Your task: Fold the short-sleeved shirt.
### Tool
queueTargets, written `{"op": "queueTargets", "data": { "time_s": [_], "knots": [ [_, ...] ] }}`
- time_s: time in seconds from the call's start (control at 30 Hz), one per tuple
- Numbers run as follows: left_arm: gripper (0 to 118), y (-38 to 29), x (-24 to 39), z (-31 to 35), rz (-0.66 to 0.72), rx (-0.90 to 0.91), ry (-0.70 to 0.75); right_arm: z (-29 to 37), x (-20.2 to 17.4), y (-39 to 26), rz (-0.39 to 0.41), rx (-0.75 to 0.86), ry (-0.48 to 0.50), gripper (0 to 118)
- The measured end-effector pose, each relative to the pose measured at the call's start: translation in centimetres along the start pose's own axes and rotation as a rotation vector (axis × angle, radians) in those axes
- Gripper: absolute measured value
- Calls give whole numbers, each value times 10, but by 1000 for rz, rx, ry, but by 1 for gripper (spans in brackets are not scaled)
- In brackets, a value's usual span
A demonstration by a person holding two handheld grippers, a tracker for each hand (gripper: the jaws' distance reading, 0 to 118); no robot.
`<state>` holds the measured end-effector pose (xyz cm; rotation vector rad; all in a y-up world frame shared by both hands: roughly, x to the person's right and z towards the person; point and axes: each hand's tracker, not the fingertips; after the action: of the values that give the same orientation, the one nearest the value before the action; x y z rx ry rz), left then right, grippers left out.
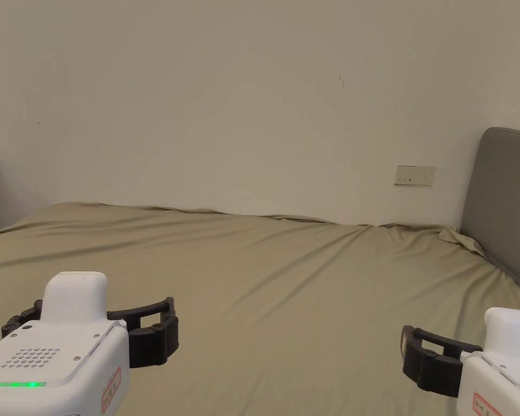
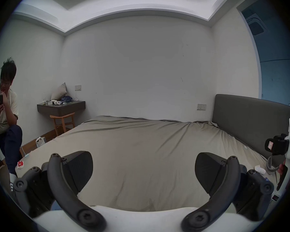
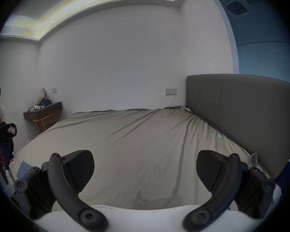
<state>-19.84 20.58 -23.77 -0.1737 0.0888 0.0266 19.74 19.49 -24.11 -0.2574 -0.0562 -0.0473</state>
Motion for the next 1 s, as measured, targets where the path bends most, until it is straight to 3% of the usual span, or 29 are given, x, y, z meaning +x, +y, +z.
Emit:
{"op": "queueTargets", "data": {
  "time_s": [0.83,1.0],
  "knots": [
    [118,-5,2,-5,-8,-23,6,-2,-2,9,3,-14,28,118],
    [118,-6,3,-5,-9,-26,4,-11,-3,5,-8,-46,-43,118]
  ]
}}
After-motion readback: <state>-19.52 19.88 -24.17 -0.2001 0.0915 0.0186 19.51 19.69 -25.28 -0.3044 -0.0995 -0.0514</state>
